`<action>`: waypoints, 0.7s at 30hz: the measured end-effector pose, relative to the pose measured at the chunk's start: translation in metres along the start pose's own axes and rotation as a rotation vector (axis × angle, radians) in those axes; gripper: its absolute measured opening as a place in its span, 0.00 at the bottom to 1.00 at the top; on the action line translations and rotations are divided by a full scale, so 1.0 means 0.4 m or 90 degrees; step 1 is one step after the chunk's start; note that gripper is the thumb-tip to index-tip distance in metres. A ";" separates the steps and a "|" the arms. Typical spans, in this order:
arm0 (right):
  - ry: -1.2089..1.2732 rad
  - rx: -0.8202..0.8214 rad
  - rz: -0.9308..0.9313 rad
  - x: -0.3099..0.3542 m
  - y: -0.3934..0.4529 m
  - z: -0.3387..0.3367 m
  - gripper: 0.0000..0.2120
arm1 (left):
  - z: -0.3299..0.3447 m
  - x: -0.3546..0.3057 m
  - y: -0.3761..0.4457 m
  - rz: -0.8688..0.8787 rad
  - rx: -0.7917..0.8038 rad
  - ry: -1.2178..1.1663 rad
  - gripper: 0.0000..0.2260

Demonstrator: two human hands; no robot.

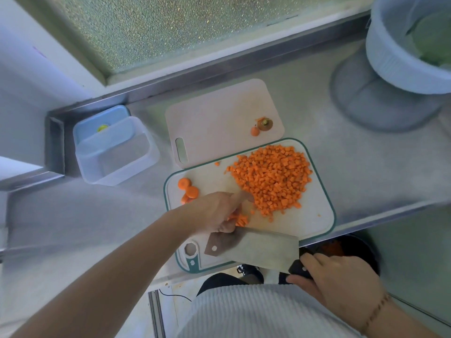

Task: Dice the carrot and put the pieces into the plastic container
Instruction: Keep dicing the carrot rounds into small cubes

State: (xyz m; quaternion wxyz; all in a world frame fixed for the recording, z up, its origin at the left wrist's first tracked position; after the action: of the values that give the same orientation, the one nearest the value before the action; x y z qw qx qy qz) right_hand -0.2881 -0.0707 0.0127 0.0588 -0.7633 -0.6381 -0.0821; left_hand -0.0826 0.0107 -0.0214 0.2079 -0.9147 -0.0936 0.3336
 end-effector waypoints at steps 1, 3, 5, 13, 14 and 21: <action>0.007 0.000 0.012 -0.008 -0.010 -0.007 0.34 | 0.002 0.001 0.005 0.020 -0.005 0.009 0.26; 0.015 0.005 0.041 -0.032 -0.032 -0.020 0.33 | 0.007 -0.009 0.009 0.077 -0.018 0.021 0.21; 0.018 0.009 0.064 -0.061 -0.055 -0.034 0.33 | 0.003 -0.018 0.005 0.145 -0.075 0.033 0.14; 0.184 0.123 0.413 -0.210 -0.188 -0.074 0.22 | 0.004 0.020 -0.025 0.217 -0.182 0.034 0.14; 0.193 0.130 0.443 -0.214 -0.199 -0.067 0.22 | 0.011 0.022 -0.026 0.229 -0.187 0.065 0.16; 0.405 0.158 0.516 -0.141 -0.132 -0.048 0.22 | 0.052 0.014 -0.045 0.319 -0.316 0.143 0.12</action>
State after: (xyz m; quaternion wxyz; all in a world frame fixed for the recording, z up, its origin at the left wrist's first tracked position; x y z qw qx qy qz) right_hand -0.3506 -0.1194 0.0193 0.3662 -0.8735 -0.2472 -0.2043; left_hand -0.0924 0.0353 -0.0309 -0.0991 -0.9628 0.0787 0.2387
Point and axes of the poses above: each hand's wrist, its own y-axis towards the middle knuckle, its own z-axis out of the palm, x = y × z, the point moved 7 cm from there along y, towards the middle knuckle, and after that the axes turned 1 degree about z, right-handed, at the moved point
